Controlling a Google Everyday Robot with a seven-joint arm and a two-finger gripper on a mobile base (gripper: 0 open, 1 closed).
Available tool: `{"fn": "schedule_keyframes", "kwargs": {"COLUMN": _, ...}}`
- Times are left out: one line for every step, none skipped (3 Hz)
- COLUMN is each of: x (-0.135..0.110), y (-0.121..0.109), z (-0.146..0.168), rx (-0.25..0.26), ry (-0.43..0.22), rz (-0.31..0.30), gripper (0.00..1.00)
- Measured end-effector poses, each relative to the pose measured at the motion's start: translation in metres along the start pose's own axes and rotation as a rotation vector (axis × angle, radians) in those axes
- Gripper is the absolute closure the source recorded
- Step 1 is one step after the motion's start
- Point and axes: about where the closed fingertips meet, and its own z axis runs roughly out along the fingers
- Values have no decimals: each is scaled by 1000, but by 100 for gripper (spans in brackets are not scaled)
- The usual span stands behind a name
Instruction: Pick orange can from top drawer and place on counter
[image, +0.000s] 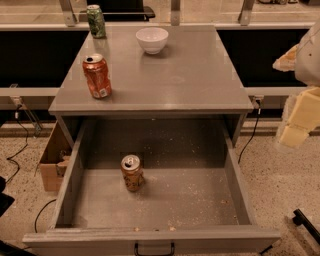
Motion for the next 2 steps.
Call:
{"fn": "schedule_keyframes", "kwargs": {"x": 0, "y": 0, "z": -1, "rx": 4, "ry": -3, "rz": 0, "gripper": 0}}
{"fn": "schedule_keyframes", "kwargs": {"x": -4, "y": -2, "z": 17, "rx": -10, "ry": -95, "rz": 33, "gripper": 0}}
